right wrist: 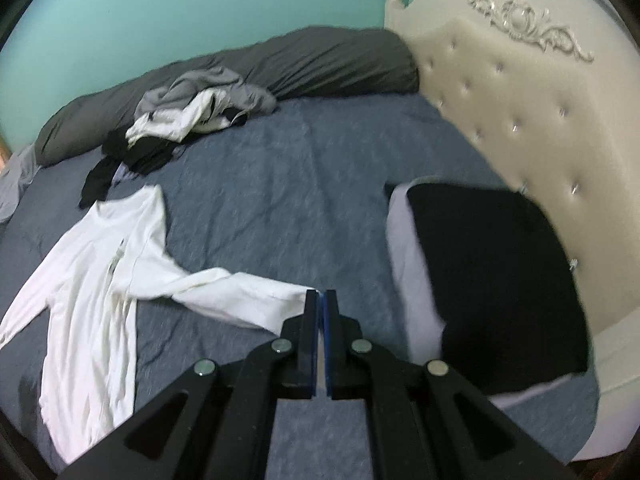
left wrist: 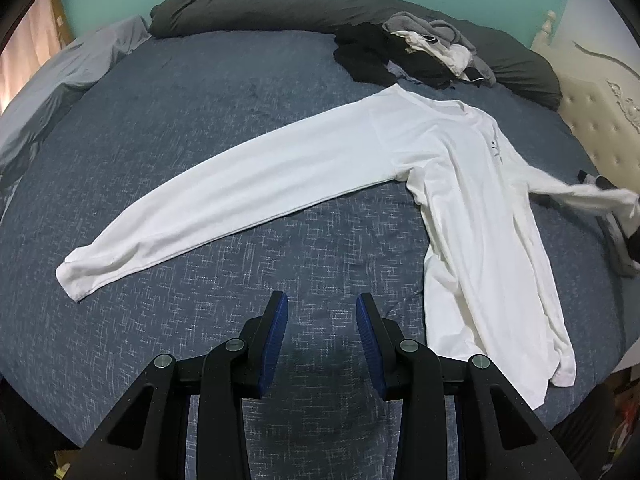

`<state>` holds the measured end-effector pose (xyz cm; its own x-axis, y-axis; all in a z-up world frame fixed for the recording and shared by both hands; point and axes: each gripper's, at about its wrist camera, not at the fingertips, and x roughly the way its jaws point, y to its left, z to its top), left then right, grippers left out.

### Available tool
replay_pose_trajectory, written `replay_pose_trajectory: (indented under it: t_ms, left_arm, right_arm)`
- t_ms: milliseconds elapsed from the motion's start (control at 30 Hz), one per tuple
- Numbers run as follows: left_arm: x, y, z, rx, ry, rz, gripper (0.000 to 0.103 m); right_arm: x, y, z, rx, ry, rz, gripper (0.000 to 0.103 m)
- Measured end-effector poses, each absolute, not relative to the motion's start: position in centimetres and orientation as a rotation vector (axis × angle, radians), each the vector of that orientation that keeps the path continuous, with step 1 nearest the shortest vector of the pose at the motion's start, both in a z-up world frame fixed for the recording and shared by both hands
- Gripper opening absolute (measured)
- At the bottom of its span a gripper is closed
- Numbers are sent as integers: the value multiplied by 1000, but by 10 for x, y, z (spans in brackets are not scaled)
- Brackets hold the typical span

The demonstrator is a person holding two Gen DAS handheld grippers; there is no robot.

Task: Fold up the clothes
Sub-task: 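Grasp the other sleeve with the right tool and stretch it out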

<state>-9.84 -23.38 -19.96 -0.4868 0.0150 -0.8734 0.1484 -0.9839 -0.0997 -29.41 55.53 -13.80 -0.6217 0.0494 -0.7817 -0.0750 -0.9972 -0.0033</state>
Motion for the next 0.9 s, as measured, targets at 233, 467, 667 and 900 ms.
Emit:
replay_pose_trajectory:
  t_ms: [233, 467, 667, 900]
  left_arm:
    - [-109, -236, -204, 1558, 259, -2617, 39]
    - [-118, -222, -211, 1590, 261, -2641, 39]
    - [-117, -208, -206, 1602, 236, -2668, 39]
    - [-116, -200, -197, 1592, 222, -2688, 39]
  right_arm:
    - [-310, 566, -148, -1338, 25, 2756, 2]
    - [-276, 528, -247, -1637, -103, 2747, 2]
    - [-241, 508, -311, -1812, -66, 2734, 2]
    - [-226, 521, -318, -1828, 104, 2806, 3]
